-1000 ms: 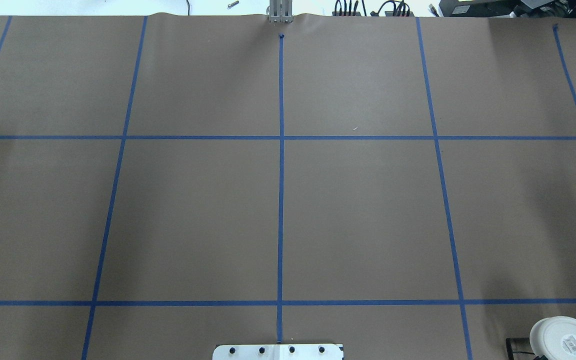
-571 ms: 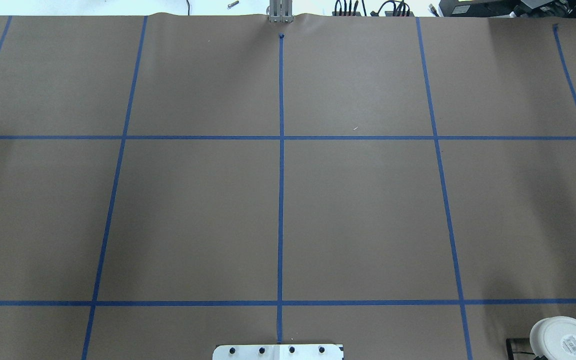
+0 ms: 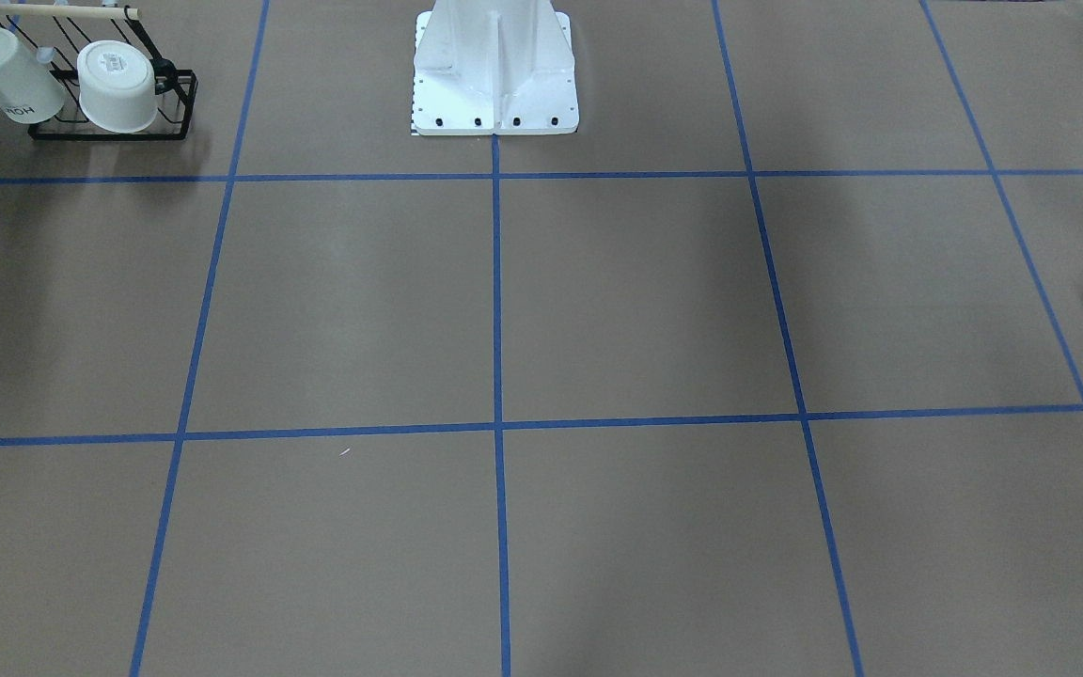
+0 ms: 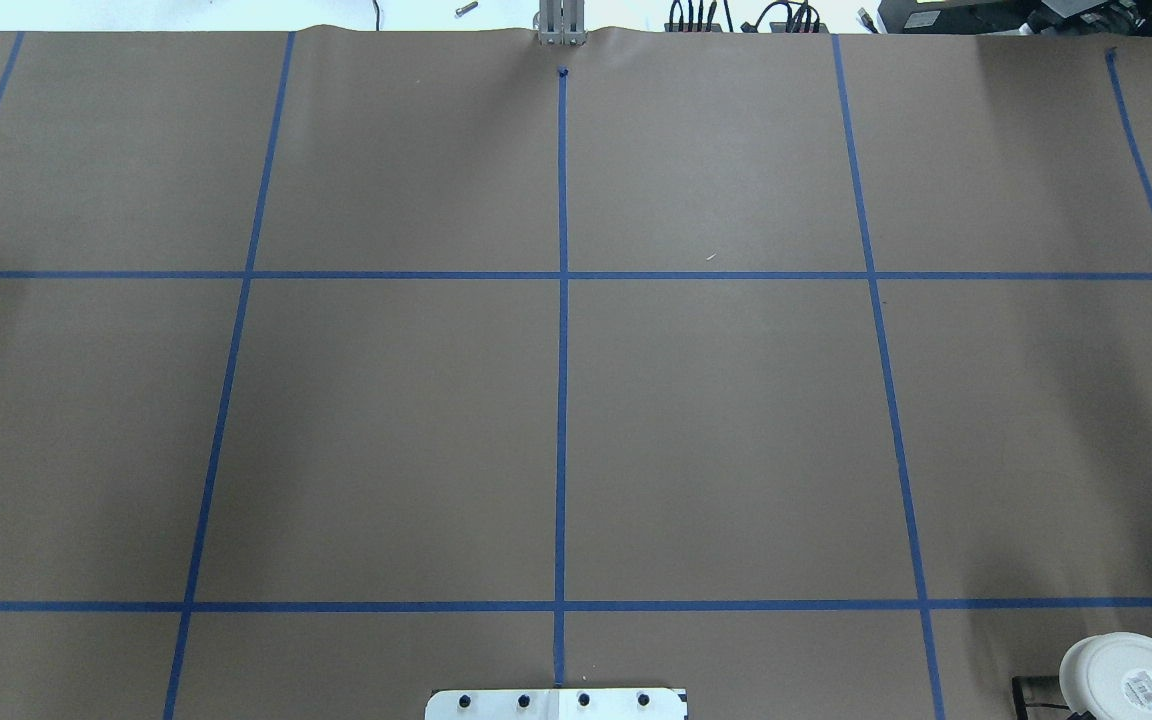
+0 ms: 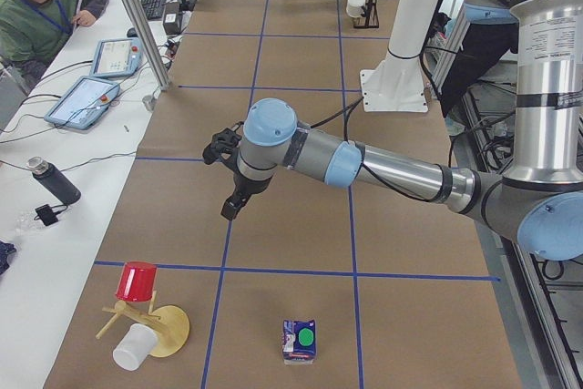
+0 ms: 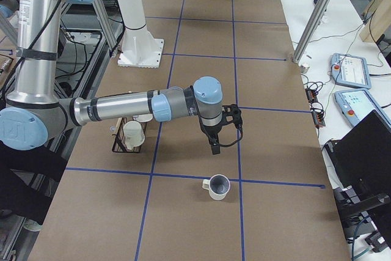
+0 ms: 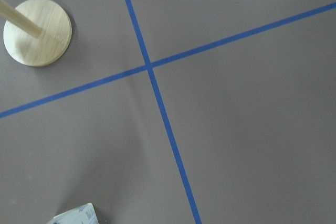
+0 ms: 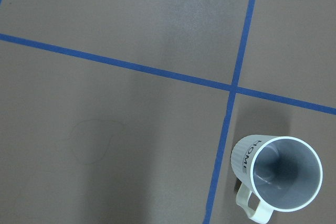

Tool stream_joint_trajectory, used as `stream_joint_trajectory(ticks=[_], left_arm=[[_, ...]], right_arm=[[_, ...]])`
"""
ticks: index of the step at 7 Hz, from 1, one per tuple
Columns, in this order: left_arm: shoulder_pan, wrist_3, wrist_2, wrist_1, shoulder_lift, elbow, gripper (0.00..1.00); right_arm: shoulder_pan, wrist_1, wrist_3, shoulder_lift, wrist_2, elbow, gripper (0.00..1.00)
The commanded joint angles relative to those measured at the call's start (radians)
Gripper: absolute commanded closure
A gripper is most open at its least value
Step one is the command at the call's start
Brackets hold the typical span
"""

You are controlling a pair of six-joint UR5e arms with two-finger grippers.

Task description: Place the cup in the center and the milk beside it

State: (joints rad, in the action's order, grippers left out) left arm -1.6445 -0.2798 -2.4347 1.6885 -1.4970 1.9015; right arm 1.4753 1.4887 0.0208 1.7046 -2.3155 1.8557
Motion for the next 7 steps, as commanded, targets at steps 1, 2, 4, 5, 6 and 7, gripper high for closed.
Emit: stream_joint_trajectory(ticks=[1,2,4,5,6,7], left_arm=[[-0.001,0.001,-0.009,0.002,0.001,0.007,0.02],[0.0,0.002,-0.009,0.002,0.0,0.007,0.02],[0.0,0.002,-0.009,0.016,-0.002,0.007,0.01],[0.0,0.002,-0.009,0.016,0.0,0.007,0.01],[0.0,0.002,-0.009,0.016,-0.002,0.007,0.01],[0.0,0.002,-0.009,0.016,-0.002,0.007,0.01]], right_arm=[[-0.05,-0.096,0.005,-0.059,0.045,-0.16,0.01],[-0.087,-0.223,0.043,-0.077,0.082,-0.268,0.02],[-0.107,-0.311,0.067,-0.079,0.122,-0.343,0.08],[-0.115,-0.311,0.065,-0.071,0.148,-0.349,0.29],[-0.119,-0.311,0.056,-0.071,0.151,-0.372,0.55],[-0.124,-0.311,0.054,-0.068,0.159,-0.375,0.69]])
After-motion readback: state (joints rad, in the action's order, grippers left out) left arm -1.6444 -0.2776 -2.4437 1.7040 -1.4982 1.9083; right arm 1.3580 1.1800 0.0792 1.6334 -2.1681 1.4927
